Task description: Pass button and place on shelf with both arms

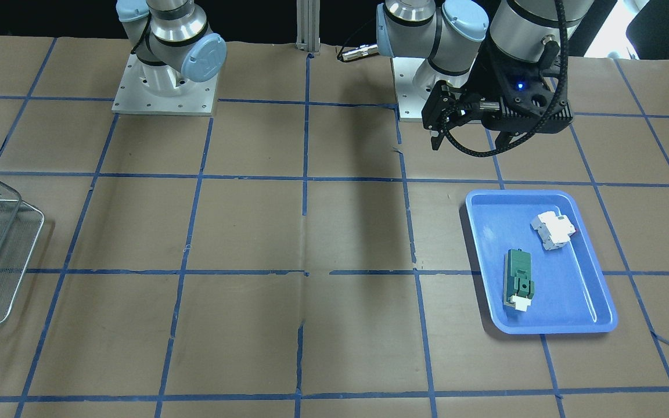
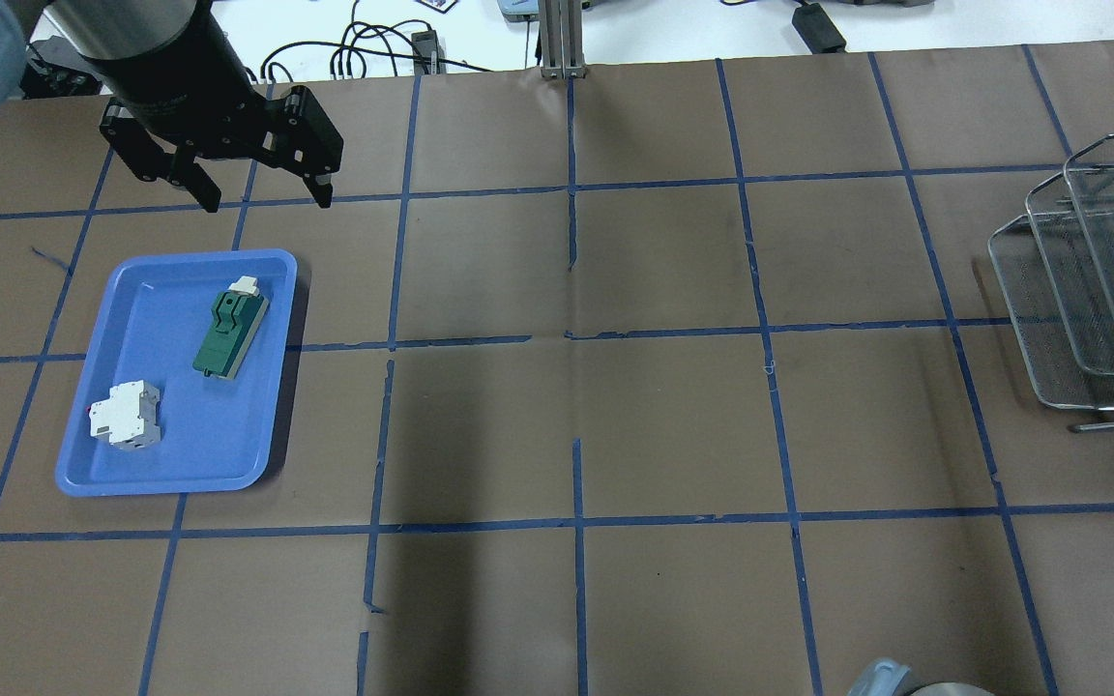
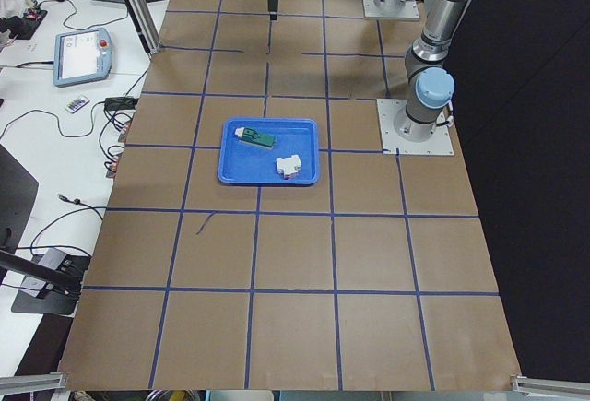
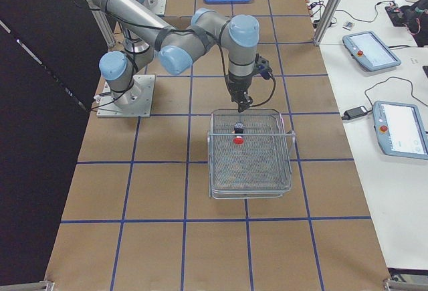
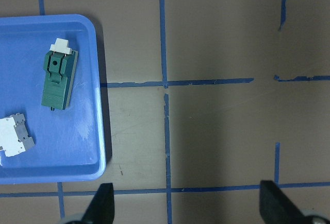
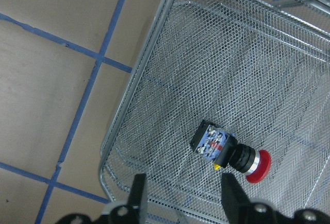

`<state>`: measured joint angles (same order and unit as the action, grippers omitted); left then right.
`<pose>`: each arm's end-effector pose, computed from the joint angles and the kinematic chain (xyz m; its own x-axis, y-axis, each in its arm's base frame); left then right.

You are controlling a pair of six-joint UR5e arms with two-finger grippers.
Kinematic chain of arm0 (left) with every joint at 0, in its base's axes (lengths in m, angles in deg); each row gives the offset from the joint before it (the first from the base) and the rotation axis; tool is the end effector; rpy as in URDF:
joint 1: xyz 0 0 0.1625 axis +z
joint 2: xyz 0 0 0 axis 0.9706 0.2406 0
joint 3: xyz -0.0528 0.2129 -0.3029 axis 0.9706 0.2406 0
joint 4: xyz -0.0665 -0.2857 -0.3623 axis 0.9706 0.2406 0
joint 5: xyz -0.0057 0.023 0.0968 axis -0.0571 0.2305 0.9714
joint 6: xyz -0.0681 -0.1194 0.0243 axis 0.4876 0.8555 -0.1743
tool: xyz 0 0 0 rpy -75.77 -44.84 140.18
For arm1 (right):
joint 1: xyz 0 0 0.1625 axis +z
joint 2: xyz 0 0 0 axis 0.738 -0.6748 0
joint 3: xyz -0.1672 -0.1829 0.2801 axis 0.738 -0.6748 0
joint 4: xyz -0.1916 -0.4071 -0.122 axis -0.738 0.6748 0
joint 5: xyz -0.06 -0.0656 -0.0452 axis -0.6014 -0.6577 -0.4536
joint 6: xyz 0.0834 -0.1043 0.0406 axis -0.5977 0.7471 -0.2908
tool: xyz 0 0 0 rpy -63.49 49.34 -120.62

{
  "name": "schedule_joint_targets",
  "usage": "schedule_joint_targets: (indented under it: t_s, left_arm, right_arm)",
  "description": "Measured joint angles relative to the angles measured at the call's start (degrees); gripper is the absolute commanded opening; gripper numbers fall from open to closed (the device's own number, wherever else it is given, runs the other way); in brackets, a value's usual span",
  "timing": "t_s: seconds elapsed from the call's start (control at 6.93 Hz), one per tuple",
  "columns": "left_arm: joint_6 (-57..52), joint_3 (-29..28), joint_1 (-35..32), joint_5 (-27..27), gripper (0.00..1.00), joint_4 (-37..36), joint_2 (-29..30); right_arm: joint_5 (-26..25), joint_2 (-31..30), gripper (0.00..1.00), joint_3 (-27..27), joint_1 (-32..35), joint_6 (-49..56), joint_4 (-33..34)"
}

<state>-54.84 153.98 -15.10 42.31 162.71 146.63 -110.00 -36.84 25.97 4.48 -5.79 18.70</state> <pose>-0.1460 -0.5592 0.4377 -0.9999 0.0150 0.0081 0.0150 0.9999 -0.0072 -0.2543 -0.5390 0.3616 -0.9257 -0.3752 0.0476 -0.3760 0.9266 -0.0083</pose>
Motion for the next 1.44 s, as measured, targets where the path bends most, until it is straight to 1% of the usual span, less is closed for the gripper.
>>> schedule_joint_targets:
  t_s: [0.29,0.43,0.58,0.72,1.15,1.3,1.44]
  left_arm:
    - [0.0,0.0,0.0,0.1,1.00,0.0,-0.1]
    - [0.0,0.0,0.0,0.0,1.00,0.0,-0.1]
    - [0.0,0.0,0.1,0.0,1.00,0.0,-0.1]
    - [-0.1,0.0,0.1,0.0,1.00,0.0,-0.2]
    - [-0.2,-0.1,0.5,0.0,1.00,0.0,-0.3]
    - [-0.2,-0.1,0.6,0.0,1.00,0.0,-0.3]
    - [-0.2,-0.1,0.8,0.0,1.00,0.0,-0.3]
  right_arm:
    - [-0.1,-3.9,1.00,-2.3,4.4,-4.5,-10.9]
    - [-0.1,-6.0,1.00,-2.9,8.5,-7.5,-14.3]
    - [-0.4,-7.7,1.00,-3.1,13.6,-11.5,-15.7]
    - [-0.7,-8.7,1.00,-3.2,18.8,-18.2,-16.2]
    - [-0.6,-9.1,1.00,-3.3,34.1,-45.3,-16.0]
    - [-0.2,-9.0,1.00,-3.2,36.7,-52.6,-15.9]
    - [0.0,-8.7,1.00,-3.2,38.2,-57.3,-15.8]
